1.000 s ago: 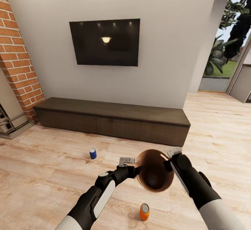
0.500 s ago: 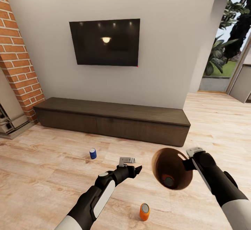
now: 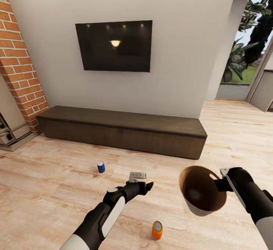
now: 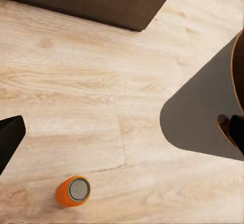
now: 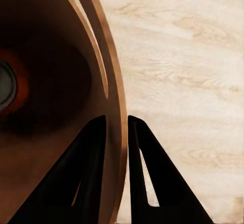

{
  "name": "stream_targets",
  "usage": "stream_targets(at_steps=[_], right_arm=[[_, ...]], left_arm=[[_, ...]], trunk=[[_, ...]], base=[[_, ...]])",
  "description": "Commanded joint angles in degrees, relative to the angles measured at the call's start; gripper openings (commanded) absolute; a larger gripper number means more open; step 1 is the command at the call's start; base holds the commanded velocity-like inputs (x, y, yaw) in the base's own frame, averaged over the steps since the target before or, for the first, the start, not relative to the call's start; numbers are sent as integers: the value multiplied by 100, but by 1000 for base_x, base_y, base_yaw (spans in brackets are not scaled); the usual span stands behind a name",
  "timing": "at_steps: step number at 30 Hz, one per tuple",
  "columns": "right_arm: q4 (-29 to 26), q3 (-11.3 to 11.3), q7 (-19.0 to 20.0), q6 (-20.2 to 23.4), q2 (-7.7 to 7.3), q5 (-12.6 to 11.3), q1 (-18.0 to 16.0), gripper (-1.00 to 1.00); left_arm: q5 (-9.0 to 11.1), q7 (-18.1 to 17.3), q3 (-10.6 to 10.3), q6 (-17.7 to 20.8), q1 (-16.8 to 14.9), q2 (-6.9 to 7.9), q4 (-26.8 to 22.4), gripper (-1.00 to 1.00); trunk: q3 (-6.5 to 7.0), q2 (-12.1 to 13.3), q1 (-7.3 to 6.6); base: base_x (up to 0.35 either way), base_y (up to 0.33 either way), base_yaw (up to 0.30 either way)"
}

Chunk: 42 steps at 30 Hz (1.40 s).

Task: Put the three can of soda from the living room inside the tash can in the kitchen.

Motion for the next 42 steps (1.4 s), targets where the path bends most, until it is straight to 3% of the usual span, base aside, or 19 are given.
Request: stream_targets(at_steps=[1, 6, 8, 14, 25, 30, 42], right_arm=[[80, -10, 7, 0, -5, 41, -22, -100], [413, -32, -5, 0, -10, 32, -98, -100], [484, -121, -8, 0, 21, 29, -112, -100], [520, -165, -12, -1, 51, 40, -118, -100], [743, -166, -17, -71, 55, 45, -119, -100], [967, -192, -18, -442, 55, 13, -119, -100], [1176, -180, 42, -642, 64, -6, -119, -100]], left_arm=[[5, 49, 0, 6, -10, -2, 46, 100], [32, 311, 0, 24, -235, -1, 687, 100], [50, 367, 10, 25, -510, 4, 1367, 100], [65, 398, 60, 5, -1005, 12, 2549, 100], [57, 761, 92, -9, -1153, 33, 3318, 100], [47, 816, 91, -36, -1170, 42, 3713, 100], [40, 838, 96, -34, -1166, 58, 3940, 100]], trunk=[[1, -1, 0], [1, -1, 0], [1, -1, 0], [1, -1, 0], [1, -1, 0], [1, -1, 0], [1, -1, 0]], base=[[0, 0, 0], [0, 0, 0], [0, 0, 0], [0, 0, 0], [0, 0, 0], [0, 0, 0], [0, 0, 0]])
